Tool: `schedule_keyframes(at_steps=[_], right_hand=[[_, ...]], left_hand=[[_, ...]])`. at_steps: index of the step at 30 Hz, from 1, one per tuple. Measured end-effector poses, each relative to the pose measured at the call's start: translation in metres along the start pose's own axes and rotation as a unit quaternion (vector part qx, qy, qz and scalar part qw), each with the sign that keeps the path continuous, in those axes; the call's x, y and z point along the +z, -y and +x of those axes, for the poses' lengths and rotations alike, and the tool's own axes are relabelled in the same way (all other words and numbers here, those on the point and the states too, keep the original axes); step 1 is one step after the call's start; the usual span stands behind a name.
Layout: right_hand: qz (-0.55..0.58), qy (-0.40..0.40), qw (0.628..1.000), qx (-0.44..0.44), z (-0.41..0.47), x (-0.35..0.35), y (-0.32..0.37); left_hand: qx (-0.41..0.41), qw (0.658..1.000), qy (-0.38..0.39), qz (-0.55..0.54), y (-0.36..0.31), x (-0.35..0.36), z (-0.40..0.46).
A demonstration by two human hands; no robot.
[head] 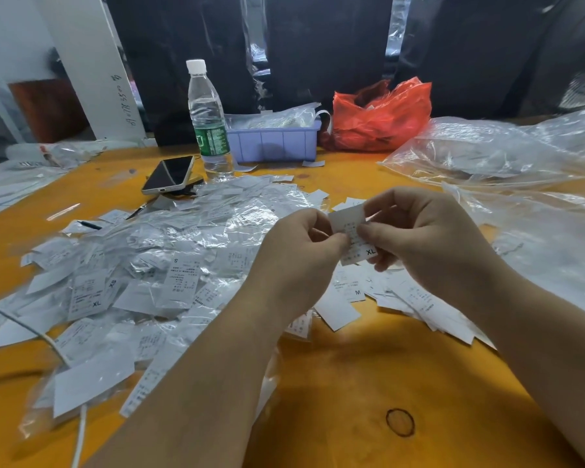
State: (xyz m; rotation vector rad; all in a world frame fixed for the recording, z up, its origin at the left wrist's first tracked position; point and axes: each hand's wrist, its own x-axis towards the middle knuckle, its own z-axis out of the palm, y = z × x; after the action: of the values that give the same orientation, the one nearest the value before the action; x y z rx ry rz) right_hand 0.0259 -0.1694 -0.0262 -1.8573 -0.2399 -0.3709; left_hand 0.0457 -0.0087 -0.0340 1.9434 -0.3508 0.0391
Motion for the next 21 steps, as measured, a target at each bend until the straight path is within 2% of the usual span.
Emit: schedule_keyframes(at_steps=[4,11,15,18,19,21], right_hand=[[-0.028,0.007,1.000,-0.007,-0.008,-0.007,0.003],[-0.202,-0.001,0.977,-0.067,-0.035,-0.021,0.007],[-0.450,-0.044,0.885,-0.111,-0.052,-0.041,0.013],[-0.565,-0.072,0.821,-0.022,-0.063,-0.057,0.014],[-0.584,-0.062,0.809,0.012,-0.066,-0.060,0.012],[-0.585,-0.034,0.808,0.063,-0.074,-0.063,0.006]], left_hand=[[0.033,0.999,0.007,0.007,-0.002,0.004,-0.003],[0.084,0.994,0.076,-0.006,-0.007,0.020,-0.013],[0.099,0.990,0.103,0.009,-0.010,0.034,-0.021],[0.116,0.986,0.119,0.019,-0.015,0.045,-0.026],[0.121,0.985,0.122,0.021,-0.017,0.049,-0.028],[0.130,0.983,0.127,0.029,-0.019,0.055,-0.030]])
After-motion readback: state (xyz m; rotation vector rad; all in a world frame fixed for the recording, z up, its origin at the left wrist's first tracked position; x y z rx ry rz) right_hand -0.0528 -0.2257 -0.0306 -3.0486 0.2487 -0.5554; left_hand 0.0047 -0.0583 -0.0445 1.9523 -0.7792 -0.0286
